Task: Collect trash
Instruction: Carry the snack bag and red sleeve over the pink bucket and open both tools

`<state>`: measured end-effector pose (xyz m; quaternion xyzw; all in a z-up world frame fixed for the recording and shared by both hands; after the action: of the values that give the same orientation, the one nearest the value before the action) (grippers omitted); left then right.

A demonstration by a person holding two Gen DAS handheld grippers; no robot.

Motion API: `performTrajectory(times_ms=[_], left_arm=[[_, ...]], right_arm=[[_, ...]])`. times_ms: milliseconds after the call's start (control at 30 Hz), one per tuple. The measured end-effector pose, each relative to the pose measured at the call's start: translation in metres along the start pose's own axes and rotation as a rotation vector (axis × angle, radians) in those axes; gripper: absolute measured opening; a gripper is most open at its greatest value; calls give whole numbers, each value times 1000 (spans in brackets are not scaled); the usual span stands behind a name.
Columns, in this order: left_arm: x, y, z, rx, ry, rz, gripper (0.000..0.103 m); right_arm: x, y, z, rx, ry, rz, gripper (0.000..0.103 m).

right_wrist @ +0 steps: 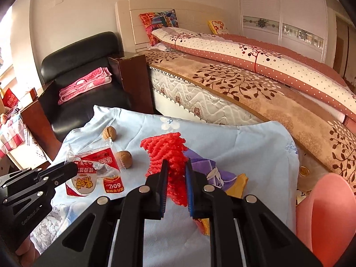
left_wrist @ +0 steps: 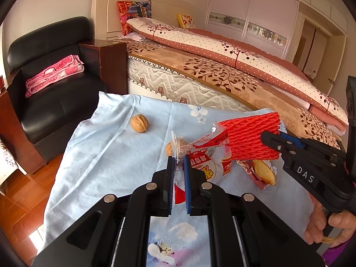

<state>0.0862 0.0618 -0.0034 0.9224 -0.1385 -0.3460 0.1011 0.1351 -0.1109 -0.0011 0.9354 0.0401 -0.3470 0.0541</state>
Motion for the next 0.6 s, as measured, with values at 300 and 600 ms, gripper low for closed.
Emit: performTrajectory(times_ms=[300,600], left_arm=[[-12,16,-1,24,19,32,8],[-11,53,-6,86,28,90,8]], right_arm=[[-24,10,8,23,16,34,13],[-47,53,19,111,24,99,14]])
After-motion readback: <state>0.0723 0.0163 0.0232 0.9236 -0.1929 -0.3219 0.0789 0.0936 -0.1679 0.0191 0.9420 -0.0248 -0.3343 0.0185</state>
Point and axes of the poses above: each gripper's, at about its wrist camera, not at the fingertips, and x roughly the way its jaws point, y to its right, z to its underside, the point moved 1 cm from there along x, roughly the way its jaws point, and after that the axes turned 12 degrees about z, right-handed, at the moved point
